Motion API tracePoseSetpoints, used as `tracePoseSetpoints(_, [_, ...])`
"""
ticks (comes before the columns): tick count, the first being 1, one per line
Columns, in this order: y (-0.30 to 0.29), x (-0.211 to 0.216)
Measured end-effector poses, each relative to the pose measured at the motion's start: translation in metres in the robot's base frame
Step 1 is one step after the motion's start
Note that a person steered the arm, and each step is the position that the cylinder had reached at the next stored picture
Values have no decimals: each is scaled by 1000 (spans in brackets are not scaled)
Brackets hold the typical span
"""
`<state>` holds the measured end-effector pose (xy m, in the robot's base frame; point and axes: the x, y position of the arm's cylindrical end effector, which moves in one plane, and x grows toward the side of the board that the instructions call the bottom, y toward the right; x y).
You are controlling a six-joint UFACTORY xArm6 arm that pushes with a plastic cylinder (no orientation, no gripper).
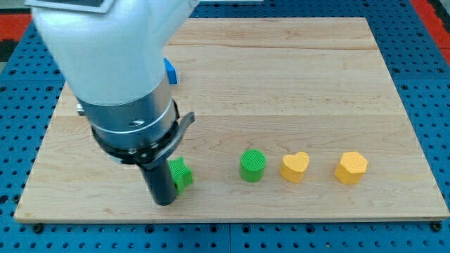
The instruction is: Move the green star diagonally to the bottom right of the red star
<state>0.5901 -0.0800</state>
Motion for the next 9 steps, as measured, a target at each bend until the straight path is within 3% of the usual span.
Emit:
tracePoseSetpoints(2, [26, 0])
tracePoseSetpoints(3, [-29, 14])
tracePoseSetpoints(4, [-34, -12])
tracePoseSetpoints(5, [-22, -37])
tracePoseSetpoints(9, [19, -40])
